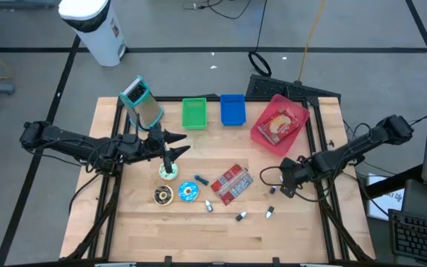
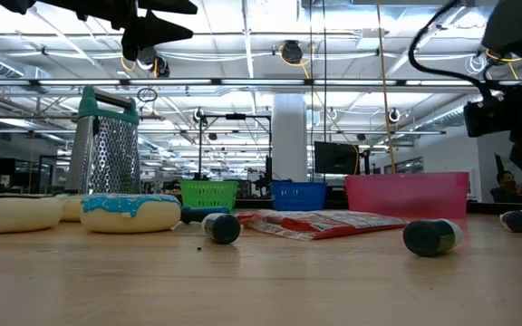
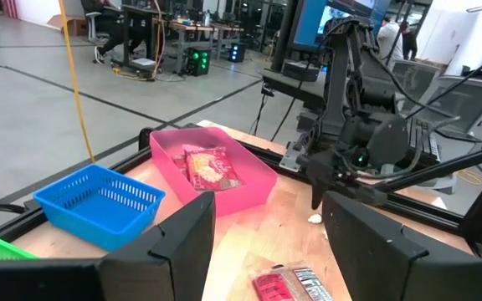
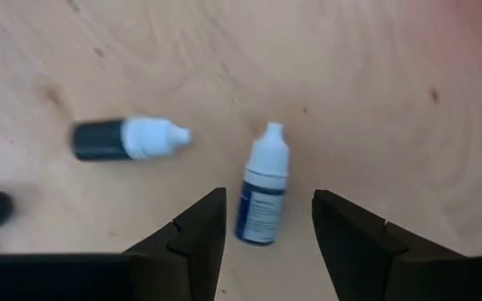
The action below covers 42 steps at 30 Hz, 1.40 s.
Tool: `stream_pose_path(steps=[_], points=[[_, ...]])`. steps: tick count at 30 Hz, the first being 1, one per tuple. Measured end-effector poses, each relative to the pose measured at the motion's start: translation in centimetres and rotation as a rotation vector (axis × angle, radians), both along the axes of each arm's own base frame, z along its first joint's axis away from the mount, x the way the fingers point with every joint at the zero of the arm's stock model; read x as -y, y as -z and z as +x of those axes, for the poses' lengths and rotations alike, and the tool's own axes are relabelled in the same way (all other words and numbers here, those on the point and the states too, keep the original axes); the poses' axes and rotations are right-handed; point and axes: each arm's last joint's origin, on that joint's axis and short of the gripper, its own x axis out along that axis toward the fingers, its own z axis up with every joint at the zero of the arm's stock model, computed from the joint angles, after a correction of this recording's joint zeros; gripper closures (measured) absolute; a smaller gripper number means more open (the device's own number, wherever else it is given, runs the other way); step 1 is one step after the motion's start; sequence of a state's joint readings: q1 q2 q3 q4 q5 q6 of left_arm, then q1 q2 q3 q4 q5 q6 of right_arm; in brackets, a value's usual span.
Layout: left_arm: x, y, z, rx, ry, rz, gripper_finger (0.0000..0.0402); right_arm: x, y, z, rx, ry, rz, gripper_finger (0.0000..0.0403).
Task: Pick & Place Food Item
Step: Put the left blue food coloring bottle into the green bin
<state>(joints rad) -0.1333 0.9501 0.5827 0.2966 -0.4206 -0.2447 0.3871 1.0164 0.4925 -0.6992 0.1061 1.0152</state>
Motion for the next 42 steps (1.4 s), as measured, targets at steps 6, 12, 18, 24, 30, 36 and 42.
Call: stream_pose_path(steps=[6, 12, 18, 24, 30, 36, 42], points=[[0.0, 0.0, 0.0, 0.001, 0.0, 0.0, 0.0179, -0.1, 1.7, -0.4, 0.051, 0.038, 0.038, 0.0236], [0.0, 0.0, 0.0, 0.0, 0.0, 0.001, 0.0178, -0.1, 2.3, -0.6, 0.055, 0.049, 0.041, 0.0245], [0.0, 0.1, 0.0, -0.01, 0.0, 0.007, 0.0178, 0.0, 2.4, -0.8, 0.035, 0.048, 0.029, 0.0301], [0.0, 0.1, 0.0, -0.01, 0.0, 0.006, 0.0178, 0.0, 2.4, -0.8, 0.039, 0.069, 0.044, 0.0344], [0.0, 0.1, 0.0, -0.017, 0.002, 0.029, 0.0178, -0.5, 0.2, 0.0, 0.125, 0.086, 0.16, 0.0331], [-0.1, 0.6, 0.9, -0.045, -0.002, 0.113, 0.0178, -0.7, -3.3, 2.0, 0.432, 0.036, 0.114, 0.0332], [-1.0, 1.8, 3.0, -0.054, -0.034, 0.191, 0.0178, 0.0, -5.9, 4.4, 0.781, -0.059, -0.094, 0.0344]])
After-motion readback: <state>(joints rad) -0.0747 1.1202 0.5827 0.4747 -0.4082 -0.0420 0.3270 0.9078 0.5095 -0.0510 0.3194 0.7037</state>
